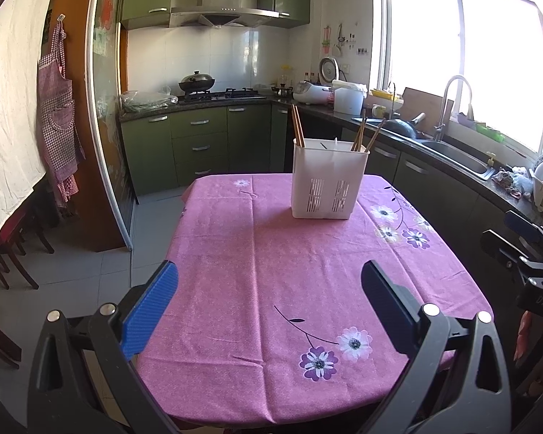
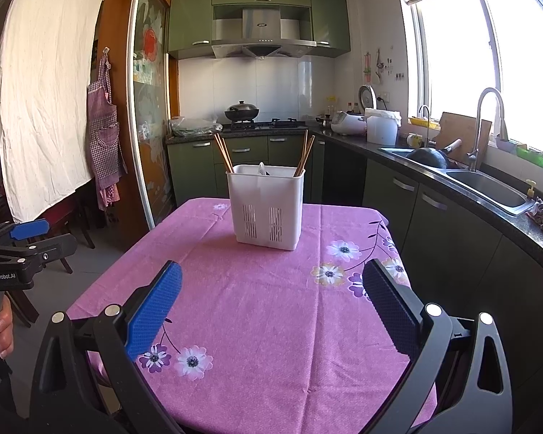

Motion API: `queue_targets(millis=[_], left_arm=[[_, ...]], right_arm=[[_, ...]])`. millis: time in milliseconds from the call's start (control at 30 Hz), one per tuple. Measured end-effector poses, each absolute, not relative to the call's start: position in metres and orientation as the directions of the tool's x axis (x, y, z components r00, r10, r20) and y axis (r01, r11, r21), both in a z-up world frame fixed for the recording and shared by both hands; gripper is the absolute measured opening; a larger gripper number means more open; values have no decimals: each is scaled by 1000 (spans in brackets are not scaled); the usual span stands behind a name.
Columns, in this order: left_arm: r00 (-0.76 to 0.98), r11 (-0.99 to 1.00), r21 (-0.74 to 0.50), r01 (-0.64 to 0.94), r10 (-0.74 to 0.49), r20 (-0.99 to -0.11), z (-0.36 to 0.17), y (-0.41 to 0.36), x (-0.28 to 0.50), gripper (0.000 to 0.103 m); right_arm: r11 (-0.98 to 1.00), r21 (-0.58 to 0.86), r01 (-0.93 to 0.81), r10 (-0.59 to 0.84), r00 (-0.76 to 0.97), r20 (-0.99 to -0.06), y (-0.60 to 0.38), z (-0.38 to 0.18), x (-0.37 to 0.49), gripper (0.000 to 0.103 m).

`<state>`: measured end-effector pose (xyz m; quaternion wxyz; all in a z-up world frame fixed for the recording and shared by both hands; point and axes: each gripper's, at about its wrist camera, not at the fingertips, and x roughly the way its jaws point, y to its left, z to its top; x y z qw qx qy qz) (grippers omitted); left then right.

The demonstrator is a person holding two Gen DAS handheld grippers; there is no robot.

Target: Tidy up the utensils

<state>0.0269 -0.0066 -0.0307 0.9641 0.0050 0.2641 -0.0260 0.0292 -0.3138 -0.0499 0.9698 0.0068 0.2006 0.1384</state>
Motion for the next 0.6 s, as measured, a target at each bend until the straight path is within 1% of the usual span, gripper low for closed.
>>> queue_targets(millis=[67, 200, 333, 400, 600], left_arm=[[865, 999, 0, 54, -47, -499, -31, -7, 27, 96], [859, 997, -13, 75, -71, -508, -31, -7, 28, 96], [856, 998, 2, 65, -55, -514, -32, -8, 30, 96], [851, 999, 12, 52, -38, -523, -33, -9, 31, 96], [827, 998, 2, 60, -48, -560, -42, -7, 42, 96]], right_arm=[[961, 70, -267, 273, 879, -391, -314, -50, 30, 98], [961, 72, -267, 274, 878, -392, -315, -51, 31, 98], [961, 70, -267, 272, 879, -392, -315, -51, 31, 98], [962, 70, -265, 271, 879, -394, -315, -52, 32, 98], [963, 73, -260, 267, 876, -403, -316, -57, 36, 98]])
